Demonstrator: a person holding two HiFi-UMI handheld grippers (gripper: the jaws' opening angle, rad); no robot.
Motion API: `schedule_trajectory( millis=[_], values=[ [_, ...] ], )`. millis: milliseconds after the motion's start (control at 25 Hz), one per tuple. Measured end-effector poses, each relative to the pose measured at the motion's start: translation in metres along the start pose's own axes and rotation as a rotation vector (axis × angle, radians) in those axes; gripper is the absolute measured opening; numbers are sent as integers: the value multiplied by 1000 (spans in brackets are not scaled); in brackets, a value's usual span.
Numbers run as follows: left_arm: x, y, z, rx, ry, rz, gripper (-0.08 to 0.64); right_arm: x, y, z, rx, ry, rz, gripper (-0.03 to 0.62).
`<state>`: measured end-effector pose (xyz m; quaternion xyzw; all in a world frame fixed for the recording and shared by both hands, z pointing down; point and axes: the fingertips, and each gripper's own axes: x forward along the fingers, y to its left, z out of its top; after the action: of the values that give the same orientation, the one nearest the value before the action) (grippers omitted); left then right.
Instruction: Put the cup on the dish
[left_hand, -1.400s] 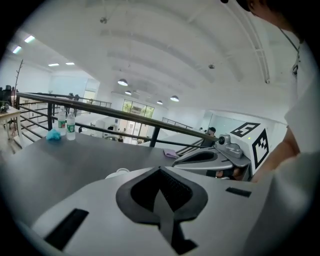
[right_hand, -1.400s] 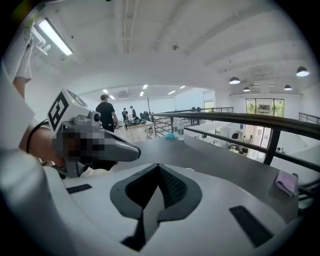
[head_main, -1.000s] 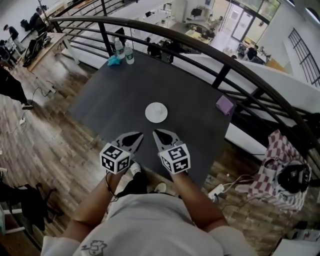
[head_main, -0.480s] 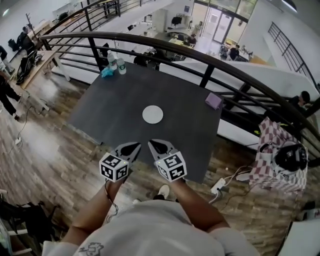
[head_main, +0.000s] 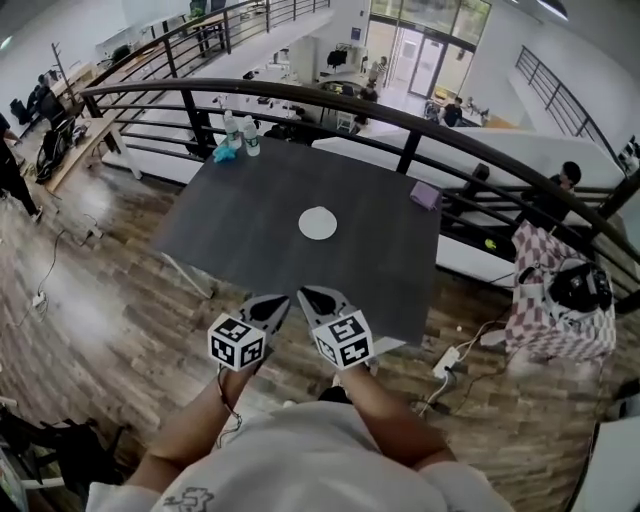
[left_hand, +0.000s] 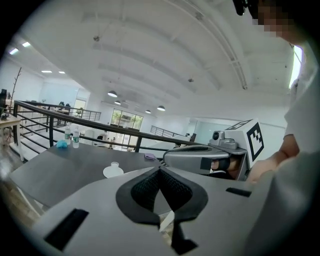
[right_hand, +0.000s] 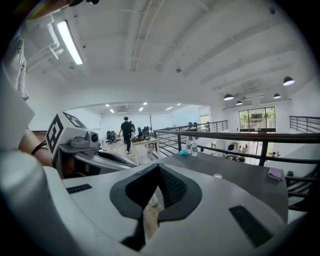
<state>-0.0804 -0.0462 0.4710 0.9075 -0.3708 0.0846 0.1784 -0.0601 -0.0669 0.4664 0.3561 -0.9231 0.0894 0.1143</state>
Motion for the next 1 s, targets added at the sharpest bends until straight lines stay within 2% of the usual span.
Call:
schedule_trajectory(
  millis=[240, 440, 600, 1000],
  values=[
    [-38, -26, -10, 30, -12, -18, -1, -27, 49, -7, 2, -17, -10, 14],
    [-54, -36, -20, 26, -15, -24, -2, -46, 75, -11, -19, -17, -13, 14],
    [-56, -41, -15, 29, -38, -32, -2, -51, 81, -8, -25, -21, -19, 14],
    [-46, -51, -17, 47, -28, -59, -2, -61, 73, -5, -22, -30, -48, 14]
  ],
)
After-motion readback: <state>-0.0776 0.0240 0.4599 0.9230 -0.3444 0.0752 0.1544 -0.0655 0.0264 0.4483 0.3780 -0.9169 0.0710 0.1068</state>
